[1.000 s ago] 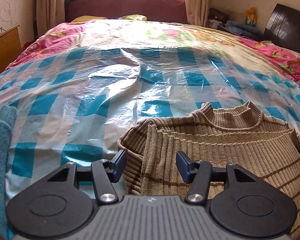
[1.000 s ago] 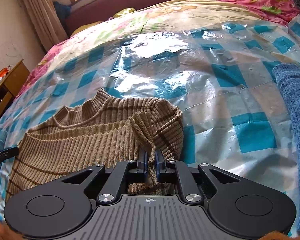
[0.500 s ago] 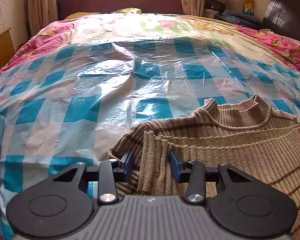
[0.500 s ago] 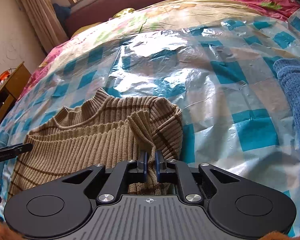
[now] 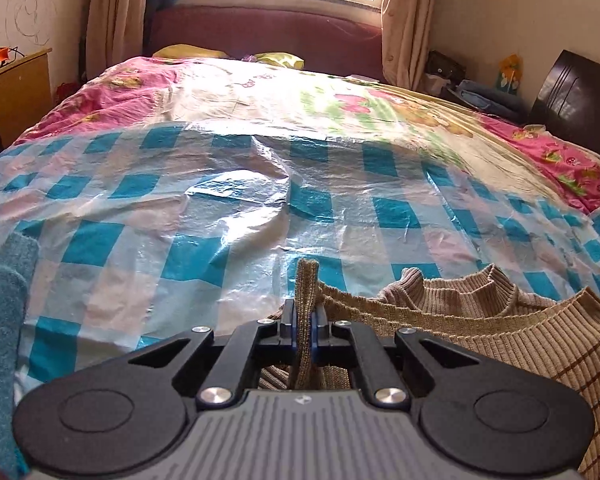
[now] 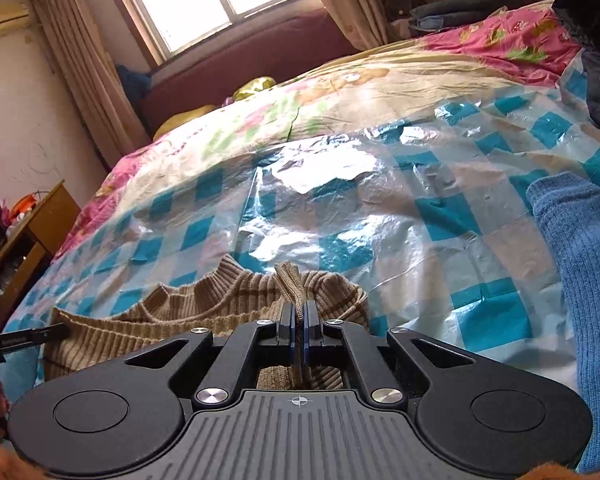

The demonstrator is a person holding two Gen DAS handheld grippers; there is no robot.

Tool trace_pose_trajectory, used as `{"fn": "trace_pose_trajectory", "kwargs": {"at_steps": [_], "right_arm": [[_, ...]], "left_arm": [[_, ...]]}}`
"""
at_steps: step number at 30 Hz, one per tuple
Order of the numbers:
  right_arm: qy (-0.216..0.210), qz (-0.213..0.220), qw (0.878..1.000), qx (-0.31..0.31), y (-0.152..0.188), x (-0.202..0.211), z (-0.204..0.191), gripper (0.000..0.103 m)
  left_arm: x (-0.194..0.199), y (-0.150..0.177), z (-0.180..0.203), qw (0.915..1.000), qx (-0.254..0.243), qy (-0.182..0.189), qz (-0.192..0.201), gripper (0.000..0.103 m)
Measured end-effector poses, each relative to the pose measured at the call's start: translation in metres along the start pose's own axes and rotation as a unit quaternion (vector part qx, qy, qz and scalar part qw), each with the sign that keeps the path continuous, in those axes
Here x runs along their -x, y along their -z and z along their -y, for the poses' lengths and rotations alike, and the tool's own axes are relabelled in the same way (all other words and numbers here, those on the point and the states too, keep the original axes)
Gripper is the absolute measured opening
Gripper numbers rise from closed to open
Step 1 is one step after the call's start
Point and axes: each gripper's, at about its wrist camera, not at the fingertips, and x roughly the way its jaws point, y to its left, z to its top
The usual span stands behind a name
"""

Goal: Fold small clothes

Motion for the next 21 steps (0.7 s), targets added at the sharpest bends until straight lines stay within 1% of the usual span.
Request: {"fn": "trace_pose_trajectory", "kwargs": {"at_steps": [2,3,4,6,7,8,11,13,14,15,19,21], "right_arm": [[0.010,0.009,1.000,-0.015,-0.003,-0.006,0.006,0.003],[0.018,0.008,1.000,-0.021,-0.003,-0.012,0.009,0.003],[0.031,-0.001,0.999,-0.021,0.000,-0.021,0.012,0.003],[0.058,-0.030,0.998,-0.015,0.011,-0.042,0.018,0.003],[0.068,-0.041,0.997,-0.007,0.016,-0.050,0.019,0.003],[0.073,-0.044,0.996,0.000,0.021,-0.053,0.019,0.003],[0.075,-0.041,0.996,0.013,0.022,-0.053,0.015,0.004],[0.076,-0.044,0.996,0.017,0.019,-0.052,0.014,0.007],[0.074,-0.044,0.996,0.017,0.017,-0.050,0.013,0.011],[0.074,-0.042,0.996,0.018,0.015,-0.048,0.012,0.011],[0.070,-0.016,0.997,0.043,0.010,-0.028,0.001,0.011],[0.067,-0.007,0.996,0.057,0.011,-0.019,-0.006,0.011]], "left_arm": [[-0.012,0.006,-0.008,0.9998,0.011,-0.014,-0.009,0.013],[-0.019,0.010,-0.009,0.9994,0.005,-0.029,-0.016,0.013],[-0.026,0.017,-0.010,0.9987,-0.003,-0.046,-0.022,0.013],[-0.035,0.028,-0.010,0.9979,-0.014,-0.053,-0.033,0.013],[-0.036,0.032,-0.009,0.9977,-0.020,-0.058,-0.030,0.014],[-0.034,0.033,-0.007,0.9974,-0.026,-0.061,-0.027,0.014],[-0.031,0.030,-0.003,0.9967,-0.041,-0.066,-0.024,0.016],[-0.026,0.028,-0.004,0.9969,-0.039,-0.064,-0.022,0.017],[-0.023,0.028,-0.005,0.9971,-0.035,-0.064,-0.021,0.018],[-0.018,0.027,-0.006,0.9973,-0.029,-0.065,-0.018,0.019],[0.004,0.025,-0.009,0.9971,-0.016,-0.075,0.000,0.020],[0.020,0.027,-0.008,0.9975,-0.012,-0.069,0.010,0.020]]}}
